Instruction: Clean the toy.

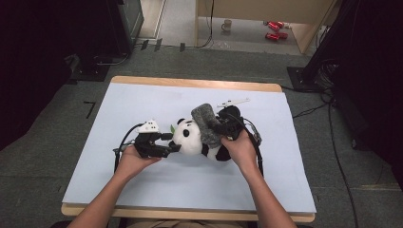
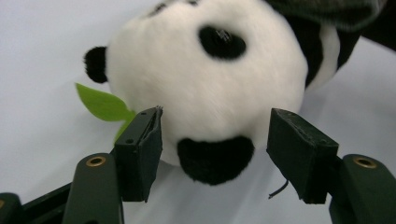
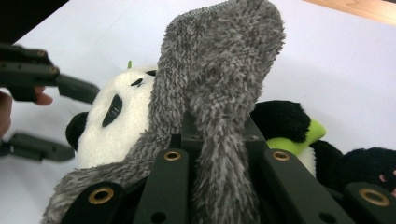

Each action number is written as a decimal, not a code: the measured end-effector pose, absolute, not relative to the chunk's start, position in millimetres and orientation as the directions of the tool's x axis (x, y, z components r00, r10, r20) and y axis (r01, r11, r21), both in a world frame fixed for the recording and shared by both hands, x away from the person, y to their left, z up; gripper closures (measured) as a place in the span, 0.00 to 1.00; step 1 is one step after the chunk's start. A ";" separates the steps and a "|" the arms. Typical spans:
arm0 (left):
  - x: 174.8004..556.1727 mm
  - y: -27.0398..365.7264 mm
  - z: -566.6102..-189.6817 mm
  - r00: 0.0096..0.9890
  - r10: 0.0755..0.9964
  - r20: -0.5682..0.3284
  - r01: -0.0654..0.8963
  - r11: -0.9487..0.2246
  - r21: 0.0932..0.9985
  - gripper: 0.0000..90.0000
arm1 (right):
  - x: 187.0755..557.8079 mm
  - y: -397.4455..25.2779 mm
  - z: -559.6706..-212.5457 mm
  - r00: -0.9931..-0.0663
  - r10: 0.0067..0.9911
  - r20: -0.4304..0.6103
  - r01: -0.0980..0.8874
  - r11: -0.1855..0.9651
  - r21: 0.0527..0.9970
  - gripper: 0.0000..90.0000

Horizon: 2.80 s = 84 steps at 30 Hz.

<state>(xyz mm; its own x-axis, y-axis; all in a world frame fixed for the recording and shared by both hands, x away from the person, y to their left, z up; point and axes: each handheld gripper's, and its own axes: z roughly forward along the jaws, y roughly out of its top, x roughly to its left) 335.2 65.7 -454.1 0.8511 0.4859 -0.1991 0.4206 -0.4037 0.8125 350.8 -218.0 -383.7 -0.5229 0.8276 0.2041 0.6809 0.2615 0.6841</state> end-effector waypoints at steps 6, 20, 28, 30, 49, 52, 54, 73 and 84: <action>338.6 56.5 -465.4 0.845 0.497 -0.199 0.416 -0.375 0.829 0.31 | 356.7 -220.7 -385.6 -0.512 0.830 0.223 0.687 0.239 0.686 0.87; 344.9 47.4 -476.6 0.824 0.525 -0.216 0.439 -0.349 0.828 0.34 | 358.8 -225.3 -388.5 -0.492 0.813 0.310 0.708 0.167 0.686 0.87; 342.4 47.6 -473.0 0.818 0.545 -0.186 0.434 -0.372 0.821 0.53 | 348.4 -251.0 -350.2 -0.495 0.789 0.365 0.642 0.050 0.765 0.87; 343.0 48.3 -472.4 0.818 0.544 -0.187 0.436 -0.375 0.818 0.54 | 347.2 -257.6 -346.0 -0.490 0.793 0.361 0.635 0.041 0.771 0.87; 350.4 48.3 -470.9 0.808 0.552 -0.204 0.455 -0.366 0.812 0.53 | 357.4 -299.0 -396.0 -0.384 0.829 0.406 0.724 -0.002 0.690 0.87; 351.1 47.8 -470.4 0.805 0.554 -0.211 0.461 -0.360 0.811 0.53 | 359.7 -303.6 -405.4 -0.379 0.832 0.406 0.731 0.000 0.683 0.87; 351.3 47.7 -470.1 0.803 0.556 -0.214 0.464 -0.360 0.809 0.53 | 360.7 -309.2 -406.6 -0.366 0.841 0.399 0.732 -0.004 0.681 0.87; 347.4 47.1 -469.8 0.812 0.552 -0.190 0.455 -0.395 0.798 0.53 | 355.5 -355.4 -401.4 -0.233 0.893 0.385 0.739 -0.095 0.667 0.87; 344.4 48.2 -473.1 0.812 0.553 -0.186 0.445 -0.381 0.810 0.52 | 353.0 -327.2 -366.3 -0.350 0.847 0.401 0.675 -0.068 0.734 0.86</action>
